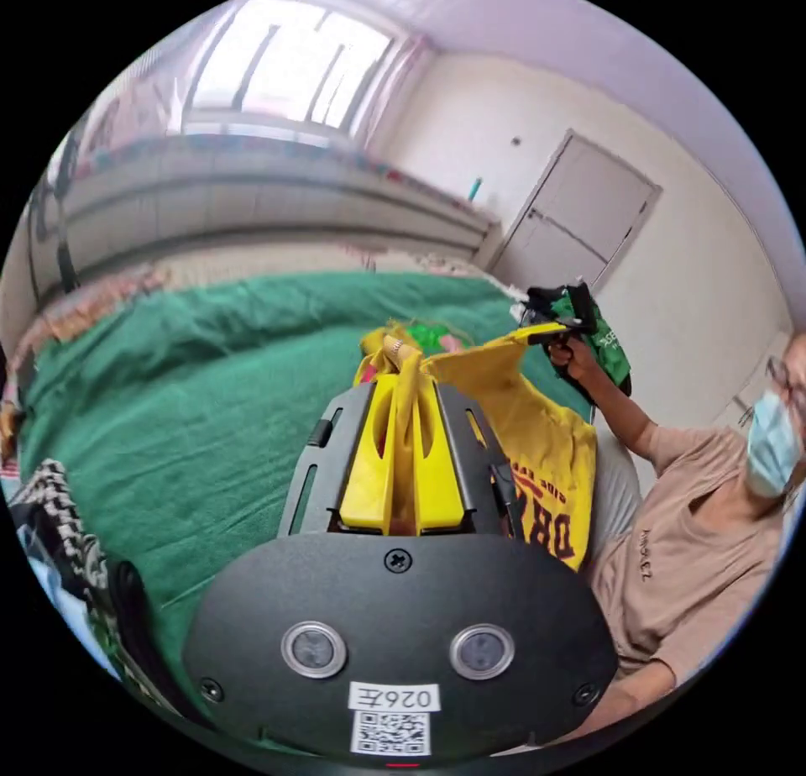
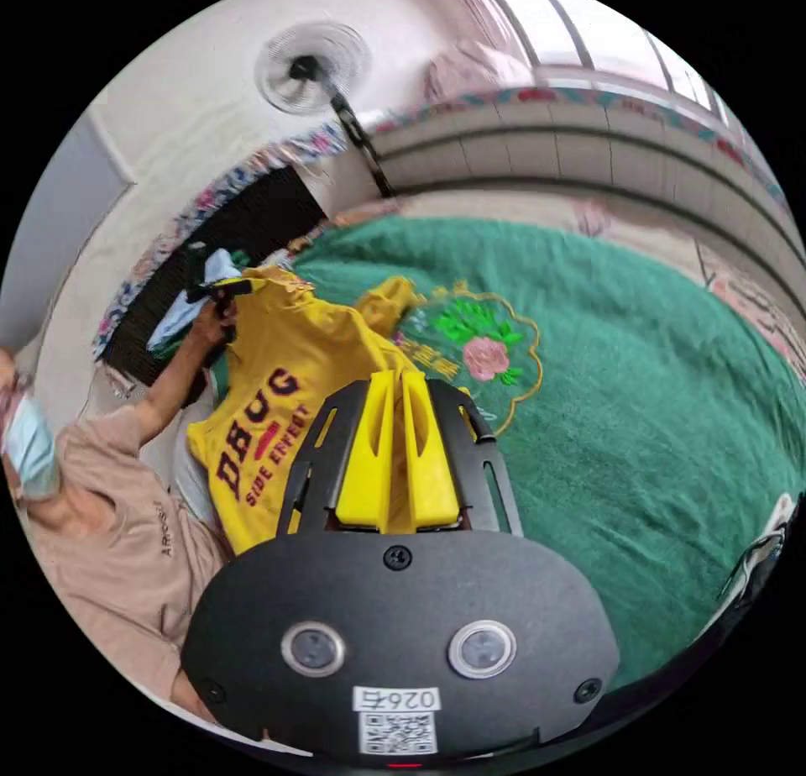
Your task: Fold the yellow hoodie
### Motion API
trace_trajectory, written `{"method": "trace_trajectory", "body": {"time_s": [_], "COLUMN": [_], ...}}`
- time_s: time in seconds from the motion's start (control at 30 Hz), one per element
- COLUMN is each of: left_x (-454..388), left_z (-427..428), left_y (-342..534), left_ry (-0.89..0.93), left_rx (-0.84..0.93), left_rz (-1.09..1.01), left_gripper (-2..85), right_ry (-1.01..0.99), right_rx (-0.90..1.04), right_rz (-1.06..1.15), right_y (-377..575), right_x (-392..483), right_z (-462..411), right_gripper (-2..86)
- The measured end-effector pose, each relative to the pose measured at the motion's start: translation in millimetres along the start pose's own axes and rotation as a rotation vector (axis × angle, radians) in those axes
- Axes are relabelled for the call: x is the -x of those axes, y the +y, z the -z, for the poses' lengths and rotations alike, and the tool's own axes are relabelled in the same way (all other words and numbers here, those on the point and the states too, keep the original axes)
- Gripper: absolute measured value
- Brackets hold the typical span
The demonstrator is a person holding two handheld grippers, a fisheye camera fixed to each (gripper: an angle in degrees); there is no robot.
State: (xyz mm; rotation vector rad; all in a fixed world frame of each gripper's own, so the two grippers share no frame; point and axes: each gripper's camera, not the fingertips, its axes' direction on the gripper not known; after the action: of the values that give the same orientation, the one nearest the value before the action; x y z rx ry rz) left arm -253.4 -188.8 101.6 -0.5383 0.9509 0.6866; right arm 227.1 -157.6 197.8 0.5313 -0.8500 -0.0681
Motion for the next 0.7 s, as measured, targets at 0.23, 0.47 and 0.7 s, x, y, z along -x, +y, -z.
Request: {"method": "trace_trajectory", "body": {"time_s": [0.23, 0.47, 0.7], "left_x": [-177, -286, -326], "left_z": [72, 18, 32], "left_y": [103, 172, 203], "left_ry": [0.099, -0.16, -0.252], "left_rx": [0.023, 0.277, 0.247], "left_rz": [-0.347, -0.537, -0.582], "left_gripper": [1.0, 0.8, 0.8], "right_ry": [0.06, 0.025, -0.275], "right_rx": [0.126, -0.023, 0.36], "right_rz": [-0.08, 0.038, 0.384], "right_y": [87, -77, -289], "right_x": [44, 123, 296], "right_z": [142, 142, -105], "right_gripper": [1.4, 6.6, 13.9]}}
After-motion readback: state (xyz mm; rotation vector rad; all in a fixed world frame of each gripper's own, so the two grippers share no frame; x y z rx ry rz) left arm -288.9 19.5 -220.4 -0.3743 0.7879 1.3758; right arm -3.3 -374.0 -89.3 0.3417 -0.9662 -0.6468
